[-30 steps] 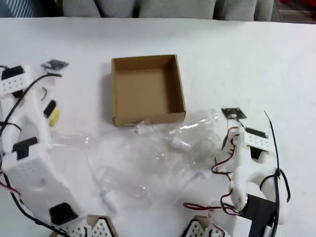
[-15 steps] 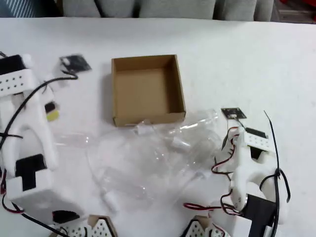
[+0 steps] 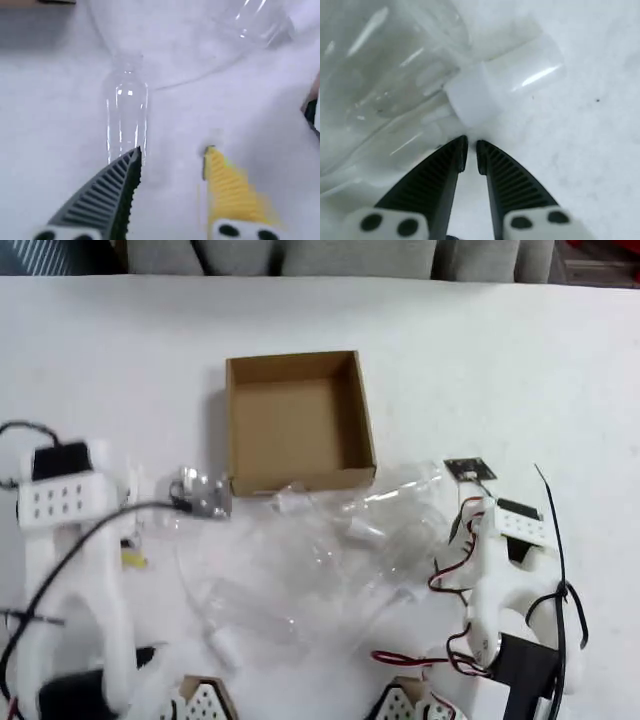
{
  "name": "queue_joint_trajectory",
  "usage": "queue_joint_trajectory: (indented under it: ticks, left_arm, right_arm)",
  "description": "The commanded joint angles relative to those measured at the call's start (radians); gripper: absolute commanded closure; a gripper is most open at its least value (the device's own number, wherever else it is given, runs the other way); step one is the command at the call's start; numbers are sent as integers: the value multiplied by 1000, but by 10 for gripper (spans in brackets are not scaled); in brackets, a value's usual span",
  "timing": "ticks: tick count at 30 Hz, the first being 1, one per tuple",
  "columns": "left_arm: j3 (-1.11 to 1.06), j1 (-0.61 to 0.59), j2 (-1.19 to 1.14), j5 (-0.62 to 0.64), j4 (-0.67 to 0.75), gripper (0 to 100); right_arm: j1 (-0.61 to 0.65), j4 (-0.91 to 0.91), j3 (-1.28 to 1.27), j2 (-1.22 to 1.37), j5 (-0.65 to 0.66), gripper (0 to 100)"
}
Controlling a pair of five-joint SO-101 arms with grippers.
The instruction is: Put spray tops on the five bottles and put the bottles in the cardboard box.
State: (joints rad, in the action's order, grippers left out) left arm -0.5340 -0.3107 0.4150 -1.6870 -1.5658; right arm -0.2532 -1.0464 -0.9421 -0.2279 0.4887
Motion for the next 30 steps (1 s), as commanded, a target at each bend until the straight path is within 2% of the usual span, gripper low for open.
queue_joint_trajectory:
  ticks: [1,8,14,24,27,30]
  left_arm:
    - [-147,8,180,-92,123,722]
    - [-298,12,248,-198,307,720]
    - [-385,61,246,-117,470,719]
    - [-402,97,237,-91,531,719]
    - [-354,96,159,-20,557,718]
    - [-250,96,27,58,525,687]
  right_arm:
    - [12,31,-6,-8,8,982]
    - [15,31,-8,-8,8,982]
    - [15,31,-8,-8,8,982]
    - [15,39,-8,-8,8,982]
    - [15,41,-8,-8,8,982]
    - [15,41,-8,-8,8,982]
